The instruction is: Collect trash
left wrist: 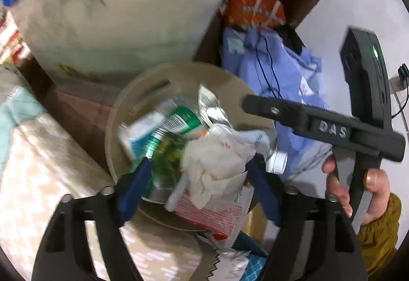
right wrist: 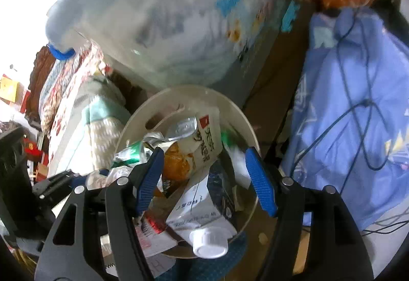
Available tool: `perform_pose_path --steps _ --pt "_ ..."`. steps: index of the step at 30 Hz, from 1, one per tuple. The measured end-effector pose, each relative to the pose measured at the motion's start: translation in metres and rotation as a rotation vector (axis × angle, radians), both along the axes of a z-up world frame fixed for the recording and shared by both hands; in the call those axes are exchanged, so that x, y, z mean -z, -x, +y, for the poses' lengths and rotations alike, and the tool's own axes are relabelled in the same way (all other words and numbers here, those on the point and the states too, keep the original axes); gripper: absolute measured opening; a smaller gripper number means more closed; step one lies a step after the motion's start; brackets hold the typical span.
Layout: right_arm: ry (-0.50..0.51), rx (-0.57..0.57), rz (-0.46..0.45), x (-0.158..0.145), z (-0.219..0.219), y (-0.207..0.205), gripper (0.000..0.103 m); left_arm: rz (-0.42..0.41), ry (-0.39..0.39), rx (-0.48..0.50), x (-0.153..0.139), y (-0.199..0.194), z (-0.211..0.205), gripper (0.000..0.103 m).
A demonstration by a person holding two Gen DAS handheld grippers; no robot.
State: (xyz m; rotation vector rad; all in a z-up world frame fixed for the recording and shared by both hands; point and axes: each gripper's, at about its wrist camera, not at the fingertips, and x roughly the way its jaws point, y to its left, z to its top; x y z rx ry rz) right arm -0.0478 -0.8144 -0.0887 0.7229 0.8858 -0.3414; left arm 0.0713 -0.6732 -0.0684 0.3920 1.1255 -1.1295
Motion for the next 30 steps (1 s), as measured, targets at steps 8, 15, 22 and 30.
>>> perform_pose_path --steps 8,15,22,30 --pt "0.109 0.003 -0.101 -0.050 0.035 0.038 0.067 0.029 0.140 -0.053 -0.052 -0.006 0.046 0.078" --pt "0.158 0.036 -0.250 -0.061 0.120 0.089 0.069 0.063 0.227 -0.082 -0.061 0.013 0.135 0.080" --pt "-0.004 -0.050 -0.079 -0.010 0.146 0.048 0.028 0.124 0.162 -0.150 -0.034 0.024 0.238 0.080" --pt "0.024 -0.020 0.124 0.011 0.108 -0.013 0.028 0.093 0.209 -0.228 -0.042 0.028 0.318 0.080"
